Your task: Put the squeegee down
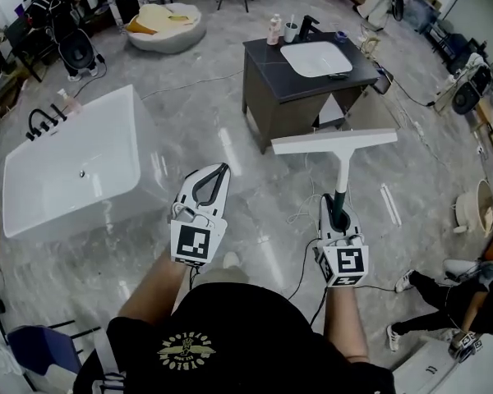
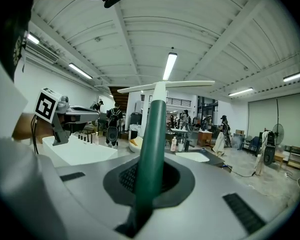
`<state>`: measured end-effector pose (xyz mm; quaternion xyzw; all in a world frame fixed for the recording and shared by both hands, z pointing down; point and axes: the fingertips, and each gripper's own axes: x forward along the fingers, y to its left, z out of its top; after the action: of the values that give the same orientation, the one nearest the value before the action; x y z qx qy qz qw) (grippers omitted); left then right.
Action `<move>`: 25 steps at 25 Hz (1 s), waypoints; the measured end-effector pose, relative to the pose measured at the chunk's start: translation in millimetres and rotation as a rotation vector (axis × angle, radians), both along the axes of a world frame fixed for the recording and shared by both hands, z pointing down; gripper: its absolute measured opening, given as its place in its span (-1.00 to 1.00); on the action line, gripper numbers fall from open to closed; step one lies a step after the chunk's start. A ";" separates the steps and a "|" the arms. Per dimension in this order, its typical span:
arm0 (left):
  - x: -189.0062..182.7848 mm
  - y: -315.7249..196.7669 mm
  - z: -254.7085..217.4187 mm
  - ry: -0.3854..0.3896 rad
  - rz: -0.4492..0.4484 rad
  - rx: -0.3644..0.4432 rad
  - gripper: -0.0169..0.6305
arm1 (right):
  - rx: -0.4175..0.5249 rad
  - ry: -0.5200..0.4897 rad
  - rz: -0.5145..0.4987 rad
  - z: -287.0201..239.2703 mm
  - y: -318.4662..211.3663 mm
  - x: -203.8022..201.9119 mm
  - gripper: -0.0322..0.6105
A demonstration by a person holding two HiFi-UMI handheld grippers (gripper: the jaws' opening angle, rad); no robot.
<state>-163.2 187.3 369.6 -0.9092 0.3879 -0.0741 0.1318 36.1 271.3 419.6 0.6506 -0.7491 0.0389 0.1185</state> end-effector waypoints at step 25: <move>-16.3 -98.3 -8.9 0.066 0.025 0.033 -0.88 | -0.019 0.009 0.072 -0.6 -81.0 2.9 -0.81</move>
<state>-179.5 89.0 360.7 -0.9136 0.3817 -0.0361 0.1350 39.1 190.2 419.0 0.6762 -0.7242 0.0473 0.1268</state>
